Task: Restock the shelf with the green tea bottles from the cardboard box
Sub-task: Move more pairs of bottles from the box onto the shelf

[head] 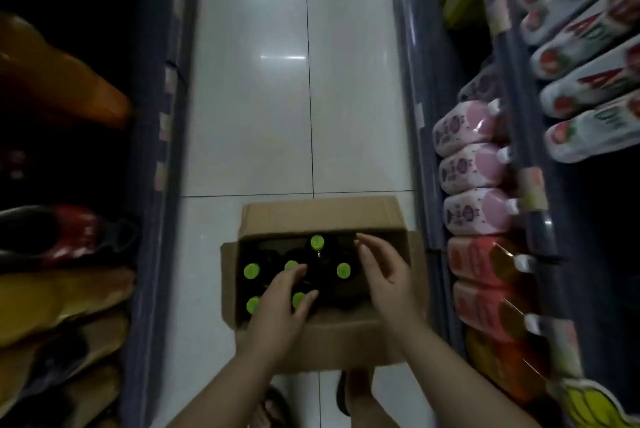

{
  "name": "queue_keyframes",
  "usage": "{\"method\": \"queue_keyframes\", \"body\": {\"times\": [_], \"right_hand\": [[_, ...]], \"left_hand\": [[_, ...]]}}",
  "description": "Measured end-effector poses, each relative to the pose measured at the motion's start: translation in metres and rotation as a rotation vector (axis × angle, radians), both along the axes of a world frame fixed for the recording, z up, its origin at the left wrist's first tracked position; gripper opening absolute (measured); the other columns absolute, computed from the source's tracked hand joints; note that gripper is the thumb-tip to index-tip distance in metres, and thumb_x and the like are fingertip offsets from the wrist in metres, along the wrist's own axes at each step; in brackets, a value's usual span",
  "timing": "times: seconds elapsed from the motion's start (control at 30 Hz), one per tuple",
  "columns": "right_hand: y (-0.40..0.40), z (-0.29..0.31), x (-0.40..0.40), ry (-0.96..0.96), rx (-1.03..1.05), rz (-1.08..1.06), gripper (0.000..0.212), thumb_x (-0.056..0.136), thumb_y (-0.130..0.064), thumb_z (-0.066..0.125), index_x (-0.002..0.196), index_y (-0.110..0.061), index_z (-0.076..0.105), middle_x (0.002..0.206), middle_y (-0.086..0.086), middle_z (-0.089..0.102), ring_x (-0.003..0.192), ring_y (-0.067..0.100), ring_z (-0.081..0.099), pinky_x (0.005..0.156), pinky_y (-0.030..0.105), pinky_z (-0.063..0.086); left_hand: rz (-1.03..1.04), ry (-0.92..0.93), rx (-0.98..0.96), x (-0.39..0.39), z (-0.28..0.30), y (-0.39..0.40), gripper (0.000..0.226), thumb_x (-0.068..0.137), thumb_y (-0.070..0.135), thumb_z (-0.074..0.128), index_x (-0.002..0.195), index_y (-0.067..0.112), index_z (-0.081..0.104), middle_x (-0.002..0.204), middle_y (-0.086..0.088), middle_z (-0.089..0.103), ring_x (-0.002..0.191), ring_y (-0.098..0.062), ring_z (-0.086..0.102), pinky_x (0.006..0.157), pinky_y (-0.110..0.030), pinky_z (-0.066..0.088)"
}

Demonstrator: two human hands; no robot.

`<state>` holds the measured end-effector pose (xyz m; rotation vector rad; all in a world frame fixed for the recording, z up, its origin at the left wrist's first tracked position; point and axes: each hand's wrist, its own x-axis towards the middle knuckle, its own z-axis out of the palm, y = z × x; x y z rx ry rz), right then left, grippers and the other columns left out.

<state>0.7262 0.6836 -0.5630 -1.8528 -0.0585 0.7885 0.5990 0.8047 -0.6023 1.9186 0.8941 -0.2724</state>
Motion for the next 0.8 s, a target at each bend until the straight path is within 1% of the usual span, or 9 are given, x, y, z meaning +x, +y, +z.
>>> {"method": "queue_keyframes", "body": {"times": [0.07,0.13,0.23,0.37,0.43,0.5,0.57,0.67,0.8], "right_hand": [[-0.007,-0.058,0.003,0.018,-0.074,0.063,0.025,0.091,-0.033,0.056,0.116,-0.034,0.061,0.116,-0.016,0.062,0.109,-0.001,0.057,0.094,0.036,0.053],[-0.011,-0.101,0.003,0.014,-0.127,0.127,0.027,0.09,-0.037,0.056,0.117,-0.038,0.059,0.119,-0.018,0.06,0.112,-0.001,0.055,0.095,0.037,0.052],[-0.015,-0.139,0.0,-0.019,-0.18,0.175,0.03,0.089,-0.035,0.059,0.119,-0.037,0.056,0.124,-0.015,0.056,0.116,-0.003,0.05,0.099,0.028,0.047],[-0.016,-0.158,-0.009,-0.008,-0.185,0.23,0.036,0.085,-0.033,0.064,0.121,-0.034,0.055,0.126,-0.015,0.052,0.117,-0.006,0.046,0.095,0.015,0.04],[-0.016,-0.163,-0.013,-0.017,-0.2,0.235,0.039,0.084,-0.033,0.066,0.122,-0.031,0.056,0.128,-0.013,0.052,0.119,-0.003,0.046,0.095,0.014,0.039],[-0.016,-0.167,-0.016,-0.045,-0.221,0.247,0.041,0.083,-0.033,0.067,0.123,-0.029,0.057,0.13,-0.011,0.051,0.125,0.003,0.044,0.101,0.021,0.039],[-0.017,-0.17,-0.016,-0.062,-0.247,0.274,0.045,0.082,-0.033,0.069,0.125,-0.029,0.056,0.131,-0.016,0.046,0.129,0.002,0.037,0.106,0.024,0.034],[-0.02,-0.177,-0.016,-0.129,-0.305,0.333,0.057,0.078,-0.034,0.073,0.131,-0.03,0.051,0.133,-0.021,0.038,0.132,-0.001,0.027,0.108,0.021,0.026],[-0.02,-0.192,-0.016,-0.187,-0.368,0.319,0.065,0.079,-0.023,0.074,0.137,-0.029,0.045,0.136,-0.013,0.04,0.134,0.006,0.031,0.11,0.026,0.028]], "left_hand": [[0.016,0.012,-0.005,0.0,-0.042,-0.002,0.048,0.089,0.032,0.061,0.133,0.025,0.045,0.127,0.017,0.047,0.117,0.004,0.042,0.093,-0.013,0.033],[0.05,0.028,-0.003,-0.002,-0.074,-0.005,0.047,0.088,0.033,0.062,0.132,0.027,0.046,0.124,0.02,0.045,0.115,0.006,0.04,0.093,-0.012,0.032],[0.074,0.021,0.016,-0.01,-0.103,-0.011,0.041,0.087,0.031,0.064,0.125,0.03,0.049,0.12,0.021,0.048,0.115,0.005,0.042,0.093,-0.009,0.032],[0.077,0.019,0.043,-0.024,-0.109,-0.023,0.034,0.084,0.032,0.066,0.116,0.033,0.054,0.107,0.033,0.046,0.104,0.013,0.047,0.085,-0.001,0.034],[0.15,0.054,0.025,-0.032,-0.113,-0.03,0.04,0.081,0.031,0.07,0.118,0.029,0.055,0.11,0.028,0.048,0.105,0.01,0.047,0.086,-0.004,0.035],[0.189,0.109,-0.018,-0.037,-0.12,-0.034,0.051,0.078,0.03,0.074,0.123,0.026,0.052,0.117,0.019,0.047,0.112,0.001,0.046,0.09,-0.013,0.035],[0.207,0.14,-0.041,-0.037,-0.126,-0.036,0.059,0.074,0.029,0.077,0.126,0.026,0.049,0.123,0.016,0.045,0.117,-0.003,0.043,0.092,-0.017,0.034],[0.188,0.187,-0.02,-0.036,-0.136,-0.034,0.072,0.071,0.024,0.08,0.134,0.024,0.044,0.14,0.01,0.043,0.129,-0.008,0.04,0.101,-0.018,0.031],[0.157,0.216,0.017,-0.03,-0.146,-0.032,0.065,0.077,0.025,0.075,0.135,0.03,0.047,0.145,0.006,0.044,0.131,-0.013,0.042,0.097,-0.017,0.03]]}}
